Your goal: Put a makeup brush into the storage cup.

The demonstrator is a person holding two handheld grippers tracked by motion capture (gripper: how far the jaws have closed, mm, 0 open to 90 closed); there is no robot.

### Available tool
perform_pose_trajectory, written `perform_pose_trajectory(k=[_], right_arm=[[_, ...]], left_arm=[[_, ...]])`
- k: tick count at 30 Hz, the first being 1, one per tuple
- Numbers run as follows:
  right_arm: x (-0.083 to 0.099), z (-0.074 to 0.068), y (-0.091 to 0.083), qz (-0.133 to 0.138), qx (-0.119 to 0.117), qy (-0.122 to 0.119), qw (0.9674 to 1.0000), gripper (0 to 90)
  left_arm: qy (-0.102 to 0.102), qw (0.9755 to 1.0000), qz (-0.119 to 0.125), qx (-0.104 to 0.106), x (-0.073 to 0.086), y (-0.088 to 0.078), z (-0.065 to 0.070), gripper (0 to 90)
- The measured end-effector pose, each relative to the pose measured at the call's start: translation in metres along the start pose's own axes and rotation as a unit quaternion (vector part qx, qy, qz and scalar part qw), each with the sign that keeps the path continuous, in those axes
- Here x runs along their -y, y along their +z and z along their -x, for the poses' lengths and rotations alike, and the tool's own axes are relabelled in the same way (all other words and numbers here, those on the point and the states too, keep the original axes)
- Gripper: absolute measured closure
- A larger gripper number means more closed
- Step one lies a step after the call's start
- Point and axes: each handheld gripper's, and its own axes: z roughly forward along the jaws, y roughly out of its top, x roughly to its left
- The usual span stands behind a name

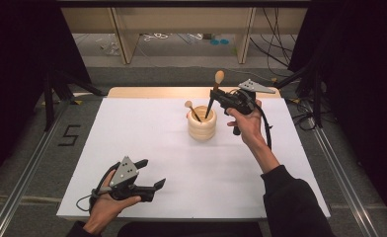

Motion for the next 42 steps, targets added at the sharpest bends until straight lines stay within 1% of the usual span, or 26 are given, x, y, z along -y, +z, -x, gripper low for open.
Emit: perform_pose_trajectory(k=[1, 2, 3, 4, 5, 6, 7, 9, 11, 16, 17, 19, 21, 23, 24, 25, 26, 27, 29, 30, 36, 37, 38, 39, 40, 42], right_arm=[[0.0, 0.001, 0.0, -0.005, 0.002, 0.0, 1.0, 78.2], [0.001, 0.002, 0.002, 0.002, 0.005, 0.001, 1.0, 78.2], [0.001, 0.003, 0.001, -0.004, 0.004, 0.002, 1.0, 78.2], [0.002, 0.004, 0.002, -0.004, 0.008, 0.0, 1.0, 78.2], [0.002, 0.006, 0.003, 0.001, 0.01, 0.001, 0.9999, 78.2], [0.003, 0.007, 0.003, -0.004, 0.013, 0.001, 0.9999, 78.2], [0.004, 0.008, 0.004, 0.0, 0.015, 0.003, 0.9999, 78.2], [0.005, 0.009, 0.005, -0.006, 0.015, 0.006, 0.9998, 78.2], [0.006, 0.009, 0.007, -0.005, 0.019, 0.003, 0.9998, 78.2], [0.009, 0.008, 0.011, -0.008, 0.017, 0.003, 0.9998, 78.2], [0.01, 0.009, 0.012, -0.012, 0.019, -0.001, 0.9997, 78.2], [0.012, 0.008, 0.014, -0.016, 0.016, 0.002, 0.9997, 78.2], [0.013, 0.008, 0.015, -0.021, 0.017, -0.002, 0.9996, 78.2], [0.015, 0.008, 0.016, -0.02, 0.015, -0.004, 0.9997, 78.2], [0.016, 0.008, 0.017, -0.022, 0.018, -0.005, 0.9996, 78.2], [0.016, 0.007, 0.017, -0.024, 0.016, -0.003, 0.9996, 78.2], [0.017, 0.008, 0.018, -0.02, 0.017, -0.005, 0.9996, 78.1], [0.017, 0.008, 0.018, -0.026, 0.017, -0.007, 0.9995, 78.1], [0.019, 0.008, 0.02, -0.027, 0.016, -0.004, 0.9995, 78.1], [0.02, 0.009, 0.02, -0.032, 0.017, -0.006, 0.9993, 78.1], [0.027, 0.009, 0.024, -0.037, 0.018, -0.005, 0.9992, 78.0], [0.028, 0.009, 0.024, -0.043, 0.017, -0.003, 0.9989, 78.0], [0.029, 0.009, 0.025, -0.042, 0.019, -0.008, 0.9989, 78.0], [0.029, 0.009, 0.026, -0.038, 0.017, -0.006, 0.9991, 78.0], [0.029, 0.009, 0.025, -0.045, 0.016, -0.005, 0.9988, 78.0], [0.03, 0.008, 0.025, -0.046, 0.016, -0.005, 0.9988, 78.0]], left_arm=[[-0.003, 1.0, 0.0, 0.002, 0.0, 0.0, 0.0, 16.1], [-0.004, 1.0, 0.0, 0.003, 0.001, 0.0, 0.0, 16.2], [-0.004, 1.0, -0.003, -0.001, 0.0, 0.0, 0.0, 16.1], [-0.004, 1.0, -0.003, -0.001, 0.0, 0.0, 0.0, 16.1], [-0.008, 1.0, -0.001, 0.004, 0.001, 0.001, 0.0, 16.1], [-0.007, 1.0, -0.003, 0.003, 0.001, 0.001, 0.001, 16.2], [-0.002, 1.0, -0.003, 0.002, 0.001, 0.001, 0.0, 16.2], [-0.001, 1.0, -0.003, 0.002, 0.001, 0.001, 0.001, 16.1], [0.0, 1.0, -0.003, 0.002, 0.001, 0.002, 0.001, 16.1], [0.0, 1.0, -0.004, 0.002, 0.0, 0.001, 0.001, 16.1], [-0.001, 1.0, -0.004, 0.002, 0.0, 0.001, 0.001, 16.1], [-0.001, 1.0, -0.003, 0.003, 0.0, 0.001, 0.001, 16.1], [-0.002, 1.0, -0.003, 0.003, 0.0, 0.001, 0.001, 16.1], [-0.001, 1.0, -0.004, 0.003, 0.0, 0.001, 0.001, 16.1], [0.007, 1.0, -0.004, 0.002, 0.0, 0.0, 0.001, 16.1], [0.006, 1.0, -0.003, 0.002, 0.0, 0.0, 0.001, 16.1], [0.006, 1.0, -0.003, 0.002, 0.0, 0.0, 0.0, 16.1], [0.006, 1.0, -0.003, 0.003, 0.0, 0.001, 0.0, 16.1], [-0.002, 1.0, -0.003, 0.002, 0.0, 0.001, 0.001, 16.1], [-0.001, 1.0, -0.003, 0.003, 0.0, 0.0, 0.001, 16.1], [-0.002, 1.0, -0.001, 0.005, 0.0, 0.001, 0.001, 16.1], [-0.002, 1.0, -0.001, 0.006, 0.0, 0.001, 0.001, 16.1], [-0.002, 1.0, -0.001, 0.006, 0.0, 0.001, 0.001, 16.1], [-0.002, 1.0, -0.001, 0.006, 0.001, 0.001, 0.001, 16.1], [-0.002, 1.0, -0.001, 0.006, 0.001, 0.001, 0.001, 16.1], [-0.002, 1.0, -0.001, 0.006, 0.0, 0.001, 0.0, 16.1]])
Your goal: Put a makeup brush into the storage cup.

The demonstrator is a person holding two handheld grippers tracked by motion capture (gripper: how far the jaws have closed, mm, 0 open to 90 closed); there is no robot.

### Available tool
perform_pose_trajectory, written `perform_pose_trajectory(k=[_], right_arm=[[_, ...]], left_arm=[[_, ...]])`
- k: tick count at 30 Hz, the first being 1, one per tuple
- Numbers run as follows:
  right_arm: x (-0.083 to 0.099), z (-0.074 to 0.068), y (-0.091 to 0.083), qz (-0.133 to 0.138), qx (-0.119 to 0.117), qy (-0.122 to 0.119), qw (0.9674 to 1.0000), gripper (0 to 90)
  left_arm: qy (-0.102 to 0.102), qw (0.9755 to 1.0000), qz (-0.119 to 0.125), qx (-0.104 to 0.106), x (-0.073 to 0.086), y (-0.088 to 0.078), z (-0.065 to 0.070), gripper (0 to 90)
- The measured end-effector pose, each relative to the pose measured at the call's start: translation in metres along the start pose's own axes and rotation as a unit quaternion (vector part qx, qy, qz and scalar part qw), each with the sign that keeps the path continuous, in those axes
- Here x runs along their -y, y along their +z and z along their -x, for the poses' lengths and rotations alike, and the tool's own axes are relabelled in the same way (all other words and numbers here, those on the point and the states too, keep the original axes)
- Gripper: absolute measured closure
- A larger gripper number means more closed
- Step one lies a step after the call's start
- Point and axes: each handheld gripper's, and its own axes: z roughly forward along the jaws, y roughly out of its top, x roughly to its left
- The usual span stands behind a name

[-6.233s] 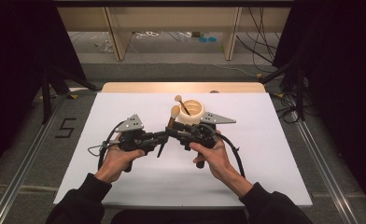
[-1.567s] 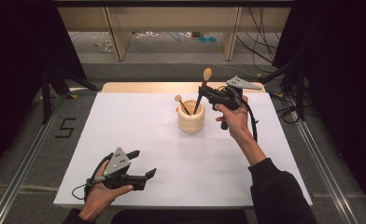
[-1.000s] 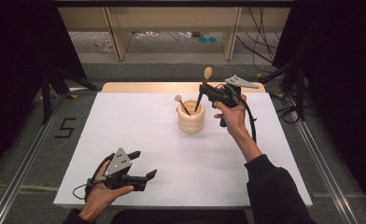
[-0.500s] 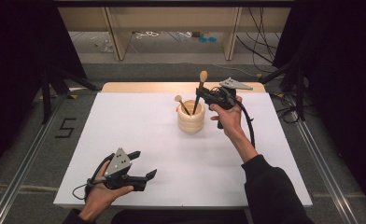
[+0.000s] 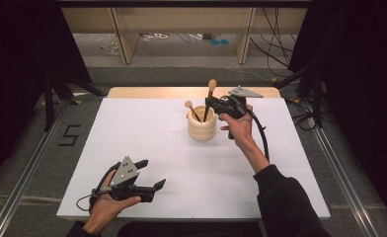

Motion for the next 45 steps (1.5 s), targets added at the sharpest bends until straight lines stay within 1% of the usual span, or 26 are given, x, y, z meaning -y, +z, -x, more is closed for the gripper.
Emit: perform_pose_trajectory(k=[8, 11, 12, 13, 14, 15, 16, 17, 18, 19, 22, 24, 25, 26, 27, 28, 29, 31, 32, 34, 37, 39, 41, 42, 44, 45], right_arm=[[0.006, 0.003, 0.002, -0.008, 0.0, 0.004, 1.0, 77.6], [0.008, 0.003, 0.003, -0.01, -0.001, 0.008, 0.9999, 75.0], [0.008, 0.003, 0.003, -0.009, 0.0, 0.006, 0.9999, 72.2], [0.007, 0.003, 0.003, -0.011, 0.007, 0.003, 0.9999, 67.1], [0.007, 0.002, 0.003, -0.014, 0.011, 0.004, 0.9998, 60.3], [0.006, 0.001, 0.003, -0.017, 0.016, 0.013, 0.9996, 53.5], [0.005, 0.002, 0.002, -0.013, 0.019, 0.01, 0.9997, 50.8], [0.004, 0.001, 0.001, -0.019, 0.022, 0.022, 0.9993, 45.8], [0.004, 0.002, 0.001, -0.009, 0.025, 0.021, 0.9994, 40.1], [0.003, 0.002, 0.001, -0.013, 0.028, 0.029, 0.9991, 36.8], [0.003, 0.004, -0.002, -0.016, 0.043, 0.035, 0.9983, 30.9], [0.002, 0.005, -0.005, -0.02, 0.047, 0.042, 0.9978, 28.8], [0.001, 0.006, -0.007, -0.018, 0.051, 0.039, 0.9978, 28.2], [0.001, 0.006, -0.007, -0.012, 0.047, 0.042, 0.9979, 28.1], [0.0, 0.006, -0.01, -0.019, 0.048, 0.043, 0.9977, 27.6], [-0.001, 0.005, -0.011, -0.015, 0.047, 0.045, 0.9978, 26.9], [-0.001, 0.005, -0.013, -0.018, 0.046, 0.041, 0.9979, 26.8], [-0.002, 0.003, -0.016, -0.024, 0.043, 0.045, 0.9978, 26.4], [-0.001, 0.002, -0.017, -0.019, 0.039, 0.043, 0.9981, 26.3], [-0.001, 0.002, -0.02, -0.024, 0.041, 0.035, 0.9983, 25.7], [-0.001, -0.001, -0.023, -0.021, 0.036, 0.04, 0.9984, 24.7], [-0.001, -0.002, -0.027, -0.028, 0.038, 0.038, 0.9982, 24.4], [-0.001, -0.003, -0.03, -0.029, 0.039, 0.036, 0.9981, 24.0], [0.0, -0.003, -0.031, -0.022, 0.037, 0.032, 0.9985, 24.0], [0.0, -0.005, -0.035, -0.03, 0.037, 0.031, 0.9984, 24.0], [0.0, -0.006, -0.036, -0.027, 0.035, 0.032, 0.9985, 24.0]], left_arm=[[0.0, 1.0, -0.001, 0.0, 0.0, 0.0, 0.0, 16.1], [-0.001, 1.0, 0.0, 0.0, 0.0, 0.0, 0.0, 16.1], [-0.001, 1.0, -0.001, 0.0, 0.0, 0.0, 0.0, 16.1], [-0.001, 1.0, -0.001, 0.0, 0.0, 0.0, 0.0, 16.1], [0.006, 1.0, -0.002, 0.0, 0.0, 0.0, -0.001, 16.1], [0.004, 1.0, -0.001, -0.001, 0.0, -0.001, -0.001, 16.1], [0.004, 1.0, -0.001, -0.002, 0.0, -0.001, -0.001, 16.1], [0.004, 1.0, -0.001, -0.002, 0.0, -0.001, -0.001, 16.1], [0.003, 1.0, -0.001, -0.003, 0.0, -0.001, -0.001, 16.2], [-0.003, 1.0, -0.003, -0.006, 0.0, -0.001, 0.0, 16.1], [-0.003, 1.0, -0.001, -0.005, 0.0, -0.001, -0.001, 16.1], [-0.003, 1.0, 0.0, -0.002, 0.0, 0.0, -0.001, 16.1], [-0.003, 1.0, 0.0, -0.003, 0.0, 0.0, -0.001, 16.1], [-0.002, 1.0, 0.0, -0.002, 0.0, 0.0, -0.001, 16.1], [-0.003, 1.0, 0.0, -0.003, 0.0, 0.0, -0.001, 16.1], [-0.002, 1.0, -0.002, -0.005, 0.0, -0.001, -0.001, 16.1], [-0.004, 1.0, -0.004, -0.008, 0.0, -0.001, 0.0, 16.1], [-0.001, 0.9999, -0.005, -0.009, 0.0, -0.002, -0.001, 16.1], [-0.002, 1.0, -0.003, -0.008, 0.0, -0.001, -0.001, 16.1], [0.0, 1.0, -0.002, -0.007, 0.0, -0.001, -0.001, 16.1], [-0.001, 1.0, -0.002, -0.007, 0.0, -0.001, -0.001, 16.1], [-0.001, 1.0, -0.002, -0.008, 0.0, -0.001, -0.001, 16.2], [-0.001, 1.0, -0.002, -0.008, 0.0, -0.002, -0.001, 16.1], [-0.001, 1.0, -0.002, -0.008, 0.0, -0.002, -0.001, 16.1], [-0.002, 1.0, -0.002, -0.009, -0.001, -0.002, -0.001, 16.1], [-0.002, 1.0, -0.002, -0.009, -0.001, -0.002, -0.001, 16.1]])
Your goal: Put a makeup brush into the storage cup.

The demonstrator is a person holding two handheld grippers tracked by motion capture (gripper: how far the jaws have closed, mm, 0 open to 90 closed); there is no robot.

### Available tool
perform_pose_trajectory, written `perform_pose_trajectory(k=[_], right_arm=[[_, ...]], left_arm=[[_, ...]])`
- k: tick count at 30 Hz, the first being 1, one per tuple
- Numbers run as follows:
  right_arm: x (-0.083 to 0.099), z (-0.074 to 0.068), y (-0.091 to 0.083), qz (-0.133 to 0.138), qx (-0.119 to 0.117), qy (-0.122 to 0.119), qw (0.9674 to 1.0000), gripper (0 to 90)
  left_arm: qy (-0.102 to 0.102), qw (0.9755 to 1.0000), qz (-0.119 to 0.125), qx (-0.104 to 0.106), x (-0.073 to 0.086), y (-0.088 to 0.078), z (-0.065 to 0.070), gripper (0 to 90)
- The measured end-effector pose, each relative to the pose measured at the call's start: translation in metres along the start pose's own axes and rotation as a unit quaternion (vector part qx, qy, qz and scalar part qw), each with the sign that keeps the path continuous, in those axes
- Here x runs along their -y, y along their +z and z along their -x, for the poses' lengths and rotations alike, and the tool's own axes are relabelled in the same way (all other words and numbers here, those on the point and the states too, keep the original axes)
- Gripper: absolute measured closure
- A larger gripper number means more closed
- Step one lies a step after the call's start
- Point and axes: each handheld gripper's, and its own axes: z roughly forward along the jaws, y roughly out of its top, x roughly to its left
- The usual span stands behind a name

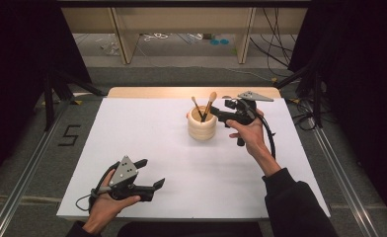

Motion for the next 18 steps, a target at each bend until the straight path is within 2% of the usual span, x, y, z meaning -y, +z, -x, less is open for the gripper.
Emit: perform_pose_trajectory(k=[2, 4, 6, 8, 9, 11, 14, 16, 18], right_arm=[[0.0, -0.002, -0.003, -0.002, 0.005, -0.006, 1.0, 24.0], [0.0, -0.004, -0.005, 0.002, -0.004, -0.005, 1.0, 24.0], [0.001, -0.006, -0.007, -0.001, -0.001, -0.011, 0.9999, 24.0], [0.002, -0.009, -0.009, -0.002, -0.004, -0.016, 0.9999, 24.0], [0.002, -0.01, -0.01, -0.001, -0.002, -0.017, 0.9999, 24.0], [0.004, -0.013, -0.011, 0.0, -0.013, -0.012, 0.9998, 24.0], [0.008, -0.016, -0.012, -0.001, -0.011, -0.026, 0.9996, 23.9], [0.012, -0.018, -0.014, -0.012, -0.012, -0.028, 0.9995, 23.7], [0.014, -0.02, -0.014, -0.008, -0.013, -0.027, 0.9995, 23.7]], left_arm=[[0.0, 1.0, 0.0, -0.001, 0.0, 0.0, 0.0, 16.1], [-0.001, 1.0, 0.0, -0.002, 0.0, 0.0, 0.0, 16.1], [-0.001, 1.0, 0.0, -0.002, 0.0, 0.0, 0.0, 16.1], [0.007, 1.0, 0.001, 0.0, -0.001, 0.0, -0.001, 16.1], [0.002, 1.0, 0.002, -0.002, 0.0, 0.0, 0.0, 16.1], [0.0, 1.0, 0.002, -0.003, 0.0, 0.0, 0.0, 16.1], [0.0, 1.0, 0.003, -0.003, 0.0, 0.0, -0.001, 16.1], [-0.005, 1.0, 0.004, -0.002, 0.0, 0.0, 0.0, 16.2], [-0.006, 1.0, 0.004, -0.002, 0.0, 0.0, 0.0, 16.1]])
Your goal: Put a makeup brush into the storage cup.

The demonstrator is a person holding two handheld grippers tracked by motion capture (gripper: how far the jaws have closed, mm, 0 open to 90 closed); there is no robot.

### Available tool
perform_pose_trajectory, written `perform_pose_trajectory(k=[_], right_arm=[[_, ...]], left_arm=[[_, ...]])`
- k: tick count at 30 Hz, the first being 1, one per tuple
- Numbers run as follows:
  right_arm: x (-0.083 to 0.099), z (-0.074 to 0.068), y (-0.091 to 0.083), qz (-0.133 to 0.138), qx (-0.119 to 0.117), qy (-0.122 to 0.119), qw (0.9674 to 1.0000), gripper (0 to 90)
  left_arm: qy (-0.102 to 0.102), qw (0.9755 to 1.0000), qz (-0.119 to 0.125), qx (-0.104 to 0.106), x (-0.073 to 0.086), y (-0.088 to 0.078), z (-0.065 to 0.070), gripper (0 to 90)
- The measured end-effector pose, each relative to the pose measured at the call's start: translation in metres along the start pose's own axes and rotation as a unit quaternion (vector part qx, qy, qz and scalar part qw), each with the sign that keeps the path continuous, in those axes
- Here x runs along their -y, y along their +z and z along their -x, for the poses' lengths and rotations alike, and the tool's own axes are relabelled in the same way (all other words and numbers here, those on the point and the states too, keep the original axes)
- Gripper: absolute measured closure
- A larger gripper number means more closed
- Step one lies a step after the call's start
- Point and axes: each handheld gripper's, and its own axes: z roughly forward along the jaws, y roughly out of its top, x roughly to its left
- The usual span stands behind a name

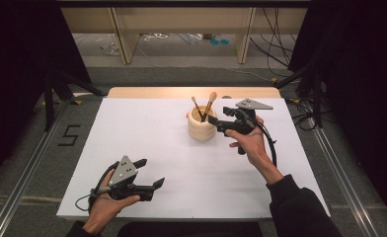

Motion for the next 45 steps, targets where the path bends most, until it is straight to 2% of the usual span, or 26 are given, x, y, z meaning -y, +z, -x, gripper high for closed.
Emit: perform_pose_trajectory(k=[2, 3, 4, 6, 11, 12, 13, 18, 19, 21, 22, 23, 25, 26, 27, 28, 31, 32, 38, 39, 40, 42, 44, 45], right_arm=[[0.001, -0.001, -0.001, -0.004, 0.0, -0.006, 1.0, 23.7], [0.002, -0.003, -0.002, -0.01, -0.005, 0.002, 0.9999, 23.7], [0.003, -0.003, -0.002, 0.0, -0.007, -0.005, 1.0, 23.7], [0.003, -0.004, -0.004, -0.003, -0.004, -0.007, 1.0, 23.7], [0.005, -0.008, -0.007, -0.007, -0.012, 0.0, 0.9999, 23.7], [0.007, -0.008, -0.007, 0.001, -0.015, -0.003, 0.9999, 23.7], [0.007, -0.01, -0.008, -0.003, -0.019, 0.005, 0.9998, 23.7], [0.011, -0.013, -0.01, -0.008, -0.019, -0.009, 0.9998, 23.6], [0.012, -0.015, -0.01, -0.006, -0.026, 0.001, 0.9996, 23.7], [0.013, -0.015, -0.011, -0.001, -0.022, -0.012, 0.9997, 23.7], [0.013, -0.017, -0.012, -0.01, -0.026, -0.002, 0.9996, 23.7], [0.014, -0.017, -0.012, -0.01, -0.026, -0.007, 0.9996, 23.8], [0.016, -0.017, -0.012, -0.007, -0.031, -0.003, 0.9995, 23.8], [0.017, -0.018, -0.013, -0.017, -0.031, 0.004, 0.9994, 23.8], [0.018, -0.017, -0.013, -0.015, -0.029, -0.004, 0.9995, 23.7], [0.018, -0.017, -0.013, -0.017, -0.028, -0.003, 0.9995, 23.7], [0.02, -0.018, -0.014, -0.012, -0.029, -0.011, 0.9995, 23.7], [0.021, -0.019, -0.014, -0.017, -0.033, -0.001, 0.9993, 23.7], [0.022, -0.024, -0.016, -0.019, -0.04, -0.007, 0.999, 23.6], [0.022, -0.024, -0.017, -0.015, -0.038, -0.018, 0.999, 23.6], [0.023, -0.025, -0.016, -0.009, -0.043, -0.015, 0.9989, 23.6], [0.023, -0.027, -0.018, -0.015, -0.048, -0.007, 0.9987, 23.7], [0.024, -0.028, -0.019, -0.021, -0.047, -0.01, 0.9986, 23.7], [0.025, -0.028, -0.018, -0.006, -0.047, -0.018, 0.9987, 23.7]], left_arm=[[0.002, 1.0, 0.0, -0.001, 0.0, 0.0, 0.0, 16.2], [0.003, 1.0, 0.0, -0.001, 0.0, 0.0, -0.001, 16.1], [0.004, 1.0, 0.0, -0.001, 0.0, 0.0, -0.001, 16.1], [0.011, 0.9999, -0.001, -0.001, 0.0, 0.0, -0.002, 16.1], [0.007, 1.0, 0.0, -0.001, 0.0, 0.0, -0.002, 16.2], [0.009, 1.0, -0.001, -0.001, -0.001, 0.0, -0.002, 16.1], [0.009, 1.0, -0.001, -0.001, -0.001, 0.0, -0.002, 16.2], [0.005, 1.0, -0.001, -0.002, -0.001, 0.0, -0.002, 16.2], [0.004, 1.0, -0.001, -0.002, 0.0, 0.0, -0.002, 16.1], [0.007, 1.0, -0.001, -0.002, -0.001, 0.0, -0.002, 16.1], [0.004, 1.0, -0.001, -0.001, -0.001, 0.0, -0.002, 16.1], [-0.002, 1.0, 0.0, -0.001, -0.001, 0.001, -0.002, 16.1], [-0.001, 1.0, 0.002, 0.003, -0.001, 0.002, -0.002, 16.1], [-0.001, 1.0, 0.0, 0.0, -0.001, 0.002, -0.002, 16.2], [0.008, 1.0, -0.002, 0.0, -0.002, 0.002, -0.003, 16.1], [0.0, 1.0, -0.002, 0.0, -0.001, 0.003, -0.002, 16.2], [0.0, 1.0, -0.002, -0.001, -0.001, 0.003, -0.003, 16.1], [-0.001, 1.0, -0.002, -0.002, -0.001, 0.002, -0.003, 16.1], [-0.002, 1.0, -0.002, -0.003, -0.001, 0.003, -0.004, 16.1], [-0.001, 1.0, -0.002, -0.004, -0.001, 0.003, -0.004, 16.1], [0.0, 1.0, -0.002, -0.005, -0.001, 0.002, -0.004, 16.1], [-0.003, 1.0, -0.002, -0.006, -0.001, 0.002, -0.004, 16.2], [-0.007, 1.0, 0.003, -0.005, -0.001, 0.002, -0.004, 16.2], [-0.007, 1.0, 0.004, -0.005, -0.001, 0.002, -0.004, 16.1]])
